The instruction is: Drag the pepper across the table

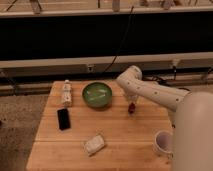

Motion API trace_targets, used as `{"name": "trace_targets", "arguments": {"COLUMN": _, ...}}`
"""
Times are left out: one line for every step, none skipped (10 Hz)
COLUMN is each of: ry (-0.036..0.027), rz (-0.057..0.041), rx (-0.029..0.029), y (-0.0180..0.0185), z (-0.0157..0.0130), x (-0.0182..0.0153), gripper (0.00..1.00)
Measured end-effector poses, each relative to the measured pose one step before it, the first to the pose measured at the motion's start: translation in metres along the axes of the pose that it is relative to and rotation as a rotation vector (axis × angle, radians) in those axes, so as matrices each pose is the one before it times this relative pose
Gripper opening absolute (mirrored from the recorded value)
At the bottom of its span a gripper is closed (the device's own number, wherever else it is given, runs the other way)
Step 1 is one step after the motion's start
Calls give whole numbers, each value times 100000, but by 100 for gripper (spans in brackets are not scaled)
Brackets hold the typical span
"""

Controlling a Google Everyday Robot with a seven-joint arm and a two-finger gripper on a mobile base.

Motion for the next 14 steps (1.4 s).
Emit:
{"name": "trace_targets", "arguments": {"ry": 213, "rz": -752, "rx": 303, "y": -102, "z": -27, "x": -164, "gripper": 6}}
{"name": "trace_targets", "arguments": {"ry": 122, "rz": -609, "rx": 60, "y": -100, "z": -70, "x": -138, "gripper": 6}}
{"name": "trace_targets", "arguments": {"ry": 124, "rz": -683, "rx": -31, "y": -151, "z": -43, "x": -177, "gripper": 6}}
{"name": "trace_targets", "arguments": {"ry": 270, "rz": -778, "rx": 308, "y": -269, "z": -96, "x": -157, "gripper": 6}}
{"name": "trace_targets", "arguments": {"ry": 104, "rz": -533, "rx": -39, "y": -91, "z": -36, "x": -132, "gripper": 6}}
{"name": "trace_targets", "arguments": {"ry": 100, "rz": -744, "rx": 179, "y": -148, "z": -85, "x": -188, "gripper": 6}}
{"name": "trace_targets", "arguments": {"ry": 194, "rz": -866, "rx": 125, "y": -132, "z": -73, "x": -239, "gripper": 6}}
{"name": "trace_targets", "arguments": {"ry": 34, "rz": -970, "rx": -3, "y": -151, "z": -71, "x": -327, "gripper": 6}}
{"name": "trace_targets", "arguments": {"ry": 67, "rz": -442, "rx": 22, "y": 20, "z": -44, "x": -164, "gripper": 6}}
{"name": "trace_targets", "arguments": {"ry": 4, "rz": -371, "rx": 53, "y": 27, "z": -59, "x": -165, "gripper": 6}}
{"name": "trace_targets", "arguments": {"ry": 134, "rz": -780, "rx": 355, "y": -55, "z": -65, "x": -223, "gripper": 6}}
{"name": "trace_targets", "arguments": {"ry": 46, "rz": -993, "rx": 84, "y": -93, "z": -50, "x": -348, "gripper": 1}}
{"name": "trace_targets", "arguments": {"ry": 105, "rz": -877, "rx": 60, "y": -49, "z": -59, "x": -317, "gripper": 0}}
{"name": "trace_targets", "arguments": {"ry": -59, "rz": -1011, "rx": -154, "y": -66, "z": -97, "x": -608, "gripper": 0}}
